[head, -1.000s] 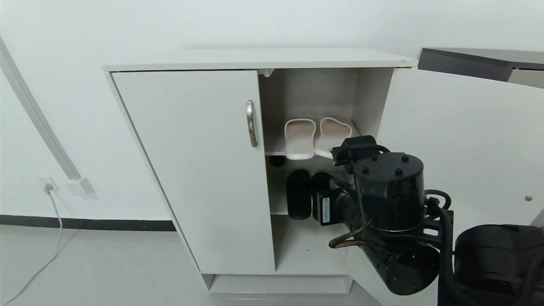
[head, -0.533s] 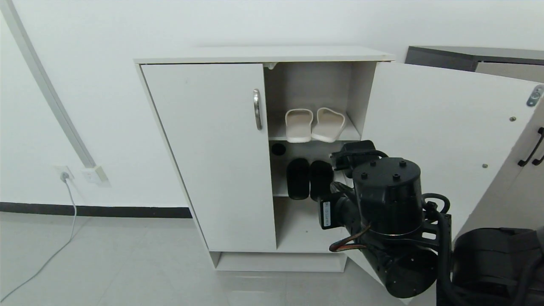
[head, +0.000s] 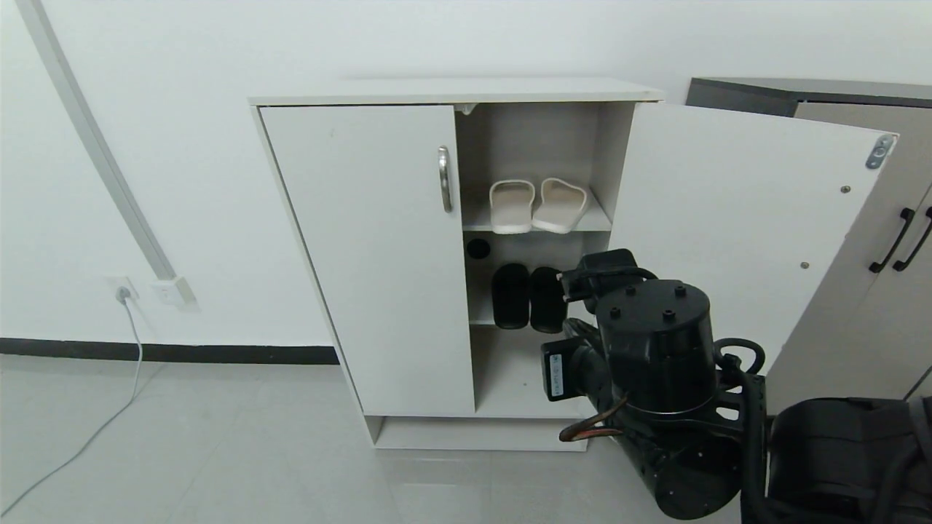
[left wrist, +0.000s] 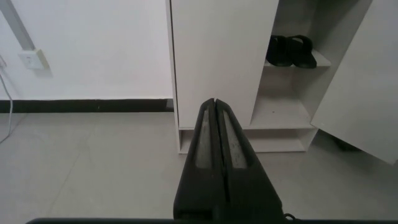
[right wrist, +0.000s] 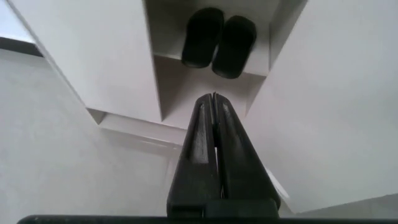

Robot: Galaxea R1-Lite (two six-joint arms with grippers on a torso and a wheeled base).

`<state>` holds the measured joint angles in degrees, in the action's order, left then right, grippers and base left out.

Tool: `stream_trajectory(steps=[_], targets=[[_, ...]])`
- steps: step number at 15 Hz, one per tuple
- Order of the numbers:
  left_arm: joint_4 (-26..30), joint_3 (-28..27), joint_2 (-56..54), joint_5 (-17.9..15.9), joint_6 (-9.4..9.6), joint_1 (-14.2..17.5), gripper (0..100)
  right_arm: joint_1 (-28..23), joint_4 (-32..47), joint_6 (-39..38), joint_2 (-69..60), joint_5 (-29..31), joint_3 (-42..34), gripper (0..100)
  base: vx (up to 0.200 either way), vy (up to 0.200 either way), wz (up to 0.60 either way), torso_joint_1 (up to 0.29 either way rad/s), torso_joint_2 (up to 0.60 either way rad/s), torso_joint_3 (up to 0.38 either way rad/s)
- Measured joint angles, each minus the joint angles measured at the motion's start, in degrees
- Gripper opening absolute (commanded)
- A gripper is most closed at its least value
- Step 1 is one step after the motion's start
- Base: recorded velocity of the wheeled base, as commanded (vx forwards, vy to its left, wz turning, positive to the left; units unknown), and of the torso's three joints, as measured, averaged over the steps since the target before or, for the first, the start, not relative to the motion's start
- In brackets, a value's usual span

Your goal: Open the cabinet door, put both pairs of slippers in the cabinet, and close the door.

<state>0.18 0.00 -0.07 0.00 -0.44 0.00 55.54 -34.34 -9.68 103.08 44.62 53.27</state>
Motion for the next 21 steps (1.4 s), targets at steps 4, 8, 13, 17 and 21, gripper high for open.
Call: stream_trajectory(steps=[4, 8, 13, 17, 21], targets=[[0.0, 0.0, 0.0, 0.0, 0.34, 0.0, 0, -0.4, 0.0, 0.0, 0.4, -0.2, -0.2, 0, 0.0, 0.0, 0.0, 0.0, 0.0, 0.0], [0.0, 0.0, 0.0, 0.0, 0.37, 0.0, 0, -1.0, -0.9, -0.2, 0.6, -2.3, -1.0, 0, 0.0, 0.0, 0.0, 0.002, -0.09, -0.088], [-0.1, 0.0, 0.0, 0.0, 0.37, 0.0, 0, -1.5, -1.5, -0.2, 0.4, -2.2, -2.2, 0, 0.0, 0.0, 0.0, 0.032, -0.37, -0.36], [0.0, 0.0, 0.0, 0.0, 0.37, 0.0, 0, -2.1, -1.9, -0.1, 0.5, -2.3, -3.0, 0, 0.0, 0.0, 0.0, 0.095, -0.47, -0.347], [0.0, 0.0, 0.0, 0.0, 0.37, 0.0, 0, -2.1, -1.9, -0.1, 0.7, -2.3, -3.1, 0, 0.0, 0.0, 0.0, 0.135, -0.47, -0.325]])
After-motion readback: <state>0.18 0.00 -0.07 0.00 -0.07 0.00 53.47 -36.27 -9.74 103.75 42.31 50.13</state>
